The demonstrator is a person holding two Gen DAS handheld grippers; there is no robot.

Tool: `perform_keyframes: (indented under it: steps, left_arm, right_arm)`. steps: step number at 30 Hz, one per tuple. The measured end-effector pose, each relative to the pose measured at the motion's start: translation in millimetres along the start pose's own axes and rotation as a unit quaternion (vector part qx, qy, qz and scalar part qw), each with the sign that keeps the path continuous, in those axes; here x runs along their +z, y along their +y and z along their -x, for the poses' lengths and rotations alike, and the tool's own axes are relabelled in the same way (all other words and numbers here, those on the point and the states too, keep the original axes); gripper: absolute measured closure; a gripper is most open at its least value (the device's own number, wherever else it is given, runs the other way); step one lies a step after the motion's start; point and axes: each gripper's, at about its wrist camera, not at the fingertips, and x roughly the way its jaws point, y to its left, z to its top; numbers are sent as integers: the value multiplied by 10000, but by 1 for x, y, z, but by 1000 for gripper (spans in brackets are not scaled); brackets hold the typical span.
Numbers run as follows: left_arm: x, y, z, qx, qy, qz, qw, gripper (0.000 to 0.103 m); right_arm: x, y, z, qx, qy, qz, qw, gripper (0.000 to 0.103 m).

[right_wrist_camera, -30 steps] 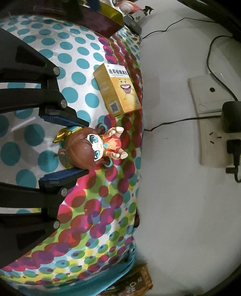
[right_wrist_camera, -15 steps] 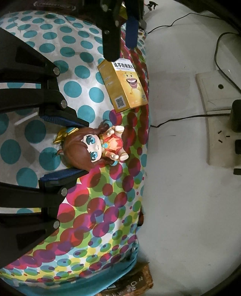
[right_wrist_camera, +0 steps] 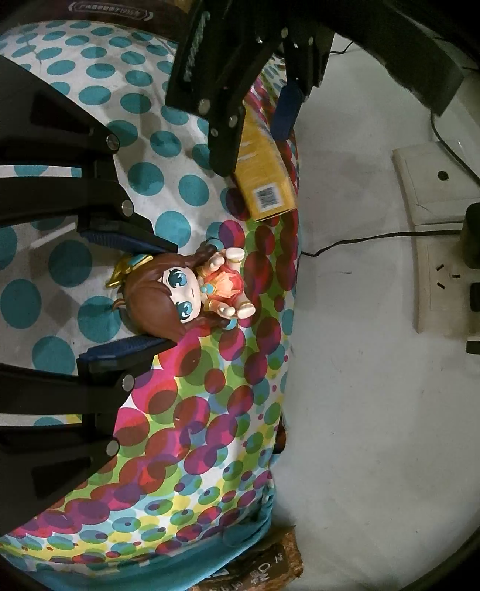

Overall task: Organize objects
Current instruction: 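Grasp the doll figurine with the right gripper while the left grasps the yellow medicine box, then lift the yellow box with the left gripper while the right holds the figurine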

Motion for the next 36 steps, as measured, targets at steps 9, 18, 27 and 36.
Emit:
perform_keyframes:
  steps: [9, 18, 27, 36]
  left_arm:
    - [0, -1, -8, 679, -156, -36, 9976, 26]
    - [-3, 4, -6, 807, -234, 52, 9965, 26]
    - [-12, 6, -1, 898, -443, 177, 9948, 44]
    - [-27, 18, 10, 872, -586, 506, 9932, 45]
  right_arm:
    - [-5, 9, 8, 5, 22, -7, 10000, 63]
    - [-9, 22, 19, -15, 35, 6, 10000, 63]
    - [-11, 31, 24, -24, 37, 10, 10000, 63]
    - [-14, 42, 31, -55, 43, 32, 10000, 63]
